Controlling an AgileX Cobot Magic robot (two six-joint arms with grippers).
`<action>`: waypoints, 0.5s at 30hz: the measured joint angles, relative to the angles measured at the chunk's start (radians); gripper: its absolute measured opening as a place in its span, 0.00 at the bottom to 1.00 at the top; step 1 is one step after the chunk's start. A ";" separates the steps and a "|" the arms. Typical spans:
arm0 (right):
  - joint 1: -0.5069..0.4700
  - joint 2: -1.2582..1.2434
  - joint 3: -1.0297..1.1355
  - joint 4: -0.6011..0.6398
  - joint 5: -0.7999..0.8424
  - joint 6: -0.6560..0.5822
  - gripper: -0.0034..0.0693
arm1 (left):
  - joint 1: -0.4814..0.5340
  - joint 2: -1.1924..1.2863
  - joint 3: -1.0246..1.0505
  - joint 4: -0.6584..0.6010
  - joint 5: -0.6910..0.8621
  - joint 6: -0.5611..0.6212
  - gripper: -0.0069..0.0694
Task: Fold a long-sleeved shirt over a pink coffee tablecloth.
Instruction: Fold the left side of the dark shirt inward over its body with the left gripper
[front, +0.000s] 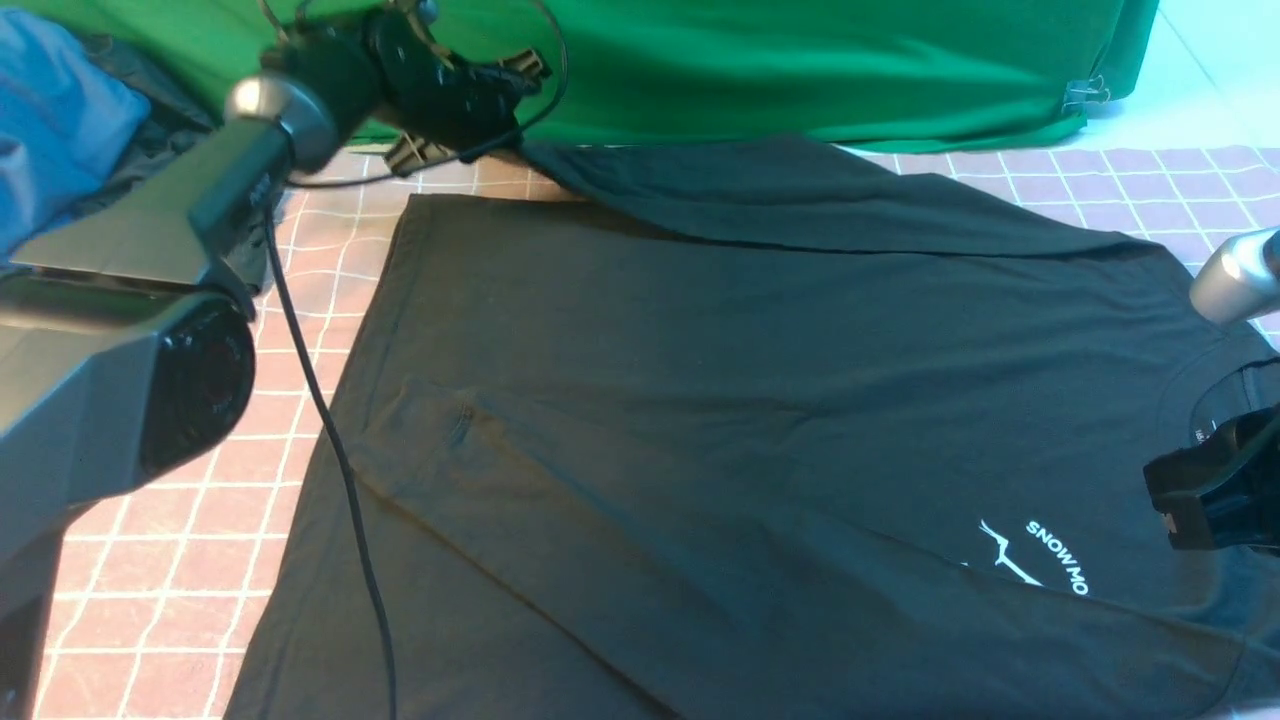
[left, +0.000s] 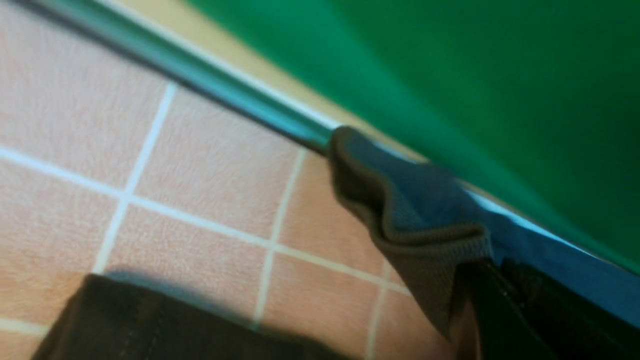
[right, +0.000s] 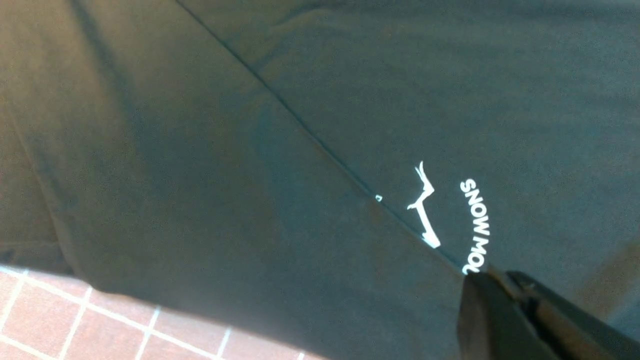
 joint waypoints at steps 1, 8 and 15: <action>0.000 0.000 0.000 0.000 0.000 0.000 0.10 | 0.000 -0.014 -0.005 0.008 0.030 0.005 0.13; 0.000 0.000 0.000 0.000 0.000 0.000 0.11 | -0.002 -0.100 -0.007 0.037 0.239 0.064 0.13; 0.000 0.000 0.000 0.000 0.000 0.000 0.12 | -0.002 -0.128 -0.007 0.059 0.406 0.086 0.13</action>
